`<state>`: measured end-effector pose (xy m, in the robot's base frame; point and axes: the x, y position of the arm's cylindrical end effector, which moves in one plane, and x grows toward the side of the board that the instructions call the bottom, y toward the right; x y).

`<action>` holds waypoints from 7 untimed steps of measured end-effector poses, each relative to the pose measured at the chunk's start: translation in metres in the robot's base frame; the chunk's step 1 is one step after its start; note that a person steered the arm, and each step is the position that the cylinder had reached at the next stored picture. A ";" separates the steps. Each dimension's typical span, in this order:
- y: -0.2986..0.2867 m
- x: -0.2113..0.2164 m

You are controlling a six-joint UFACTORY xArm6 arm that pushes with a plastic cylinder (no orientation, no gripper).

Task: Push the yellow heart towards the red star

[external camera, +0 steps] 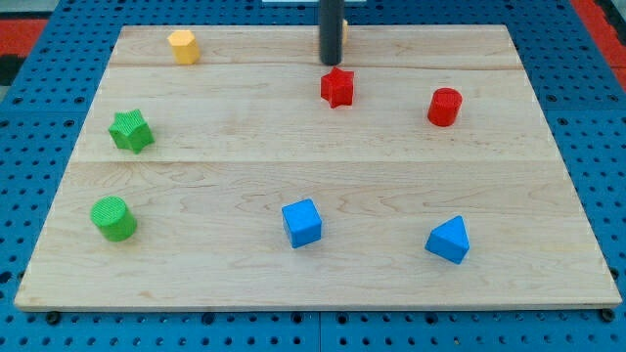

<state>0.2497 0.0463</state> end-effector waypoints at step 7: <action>-0.085 0.024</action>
<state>0.2742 -0.0384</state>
